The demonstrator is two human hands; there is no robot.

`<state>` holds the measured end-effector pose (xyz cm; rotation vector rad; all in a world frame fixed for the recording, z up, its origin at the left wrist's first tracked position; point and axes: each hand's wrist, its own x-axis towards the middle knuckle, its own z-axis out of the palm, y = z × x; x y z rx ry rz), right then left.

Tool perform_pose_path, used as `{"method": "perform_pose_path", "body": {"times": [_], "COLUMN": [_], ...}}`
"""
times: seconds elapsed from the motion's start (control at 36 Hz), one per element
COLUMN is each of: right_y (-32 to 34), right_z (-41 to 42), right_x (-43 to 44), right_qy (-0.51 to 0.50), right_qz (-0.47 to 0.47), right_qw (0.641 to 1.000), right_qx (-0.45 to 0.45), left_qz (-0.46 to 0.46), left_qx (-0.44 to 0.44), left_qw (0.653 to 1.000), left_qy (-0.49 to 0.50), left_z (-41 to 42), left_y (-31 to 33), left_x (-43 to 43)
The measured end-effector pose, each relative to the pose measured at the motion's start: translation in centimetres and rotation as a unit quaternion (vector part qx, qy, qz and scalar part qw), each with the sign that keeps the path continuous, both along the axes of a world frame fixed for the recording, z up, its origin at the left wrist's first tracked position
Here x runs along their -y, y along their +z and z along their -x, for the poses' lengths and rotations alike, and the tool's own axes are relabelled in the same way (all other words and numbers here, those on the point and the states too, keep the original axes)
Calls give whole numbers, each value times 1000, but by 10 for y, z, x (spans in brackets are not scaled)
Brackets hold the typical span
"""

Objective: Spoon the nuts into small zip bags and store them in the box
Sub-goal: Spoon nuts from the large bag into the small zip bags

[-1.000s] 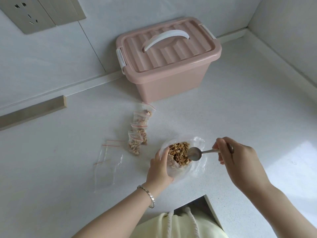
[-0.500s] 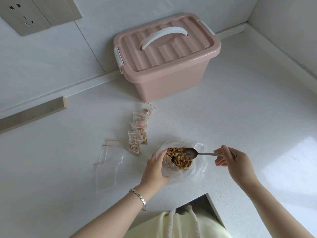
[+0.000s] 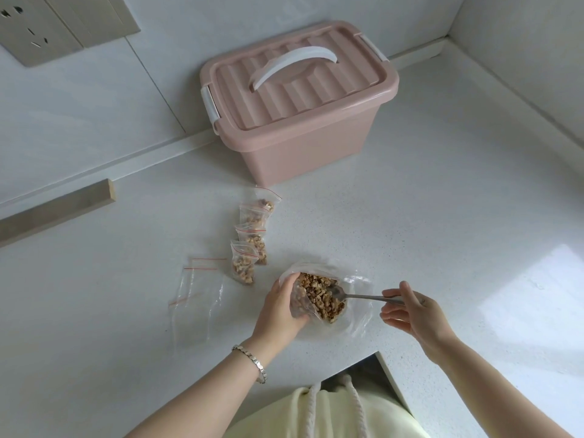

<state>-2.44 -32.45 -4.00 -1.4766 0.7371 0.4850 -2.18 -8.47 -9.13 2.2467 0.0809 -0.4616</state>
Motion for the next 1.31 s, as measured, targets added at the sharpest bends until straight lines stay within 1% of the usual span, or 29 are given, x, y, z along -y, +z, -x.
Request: {"method": "perform_pose_path", "body": {"times": [0.17,0.25,0.31,0.33,0.39,0.42,0.44,0.5,0.53,0.58,0.64,0.69,0.78,0.94,1.06,1.22,1.31], "right_y": [2,4,6,7,9,11,12,15,17,19,21,21,19,3,0,1,0], "right_z": [0,0,-1,-2,-3,-4,-5,-8,-9,-12,-15,-16,-15,-9,-6,-3,-3], "right_x": [3,8,10,11,12,12,13,13,13,12,12,11,6,-8,-10,-11,-10], "right_qy": [-26,-28,-25,-23,-18,-17,-16,-13,-12,-9,-2,6,23,38,28,-8,-19], "right_qz": [-17,-13,-12,-11,-8,-7,-6,-2,0,8,21,35,54,53,43,-16,-46], "right_qw": [1000,999,999,999,999,999,999,998,998,997,995,994,993,995,996,998,998], "right_qx": [6,16,21,26,36,41,47,60,68,82,94,103,103,72,79,58,43], "left_qz": [-7,-49,-70,-73,-75,-76,-74,-78,-79,-50,-19,-35,-52,-39,-33,-33,-56], "left_qx": [14,43,109,157,248,276,285,259,227,131,62,40,45,77,76,96,106], "left_qw": [1000,997,991,985,965,956,950,945,945,949,952,960,964,955,951,957,959], "left_qy": [-3,-33,-36,-24,24,60,101,182,220,283,298,274,257,285,296,271,257], "left_z": [0,5,9,10,10,9,8,0,-6,-20,-32,-41,-49,-53,-52,-41,-38], "left_y": [5,18,27,31,35,38,39,42,43,44,41,40,37,34,34,30,27], "left_x": [1,-1,-4,-7,-14,-18,-22,-30,-34,-41,-47,-48,-46,-42,-41,-42,-44]}}
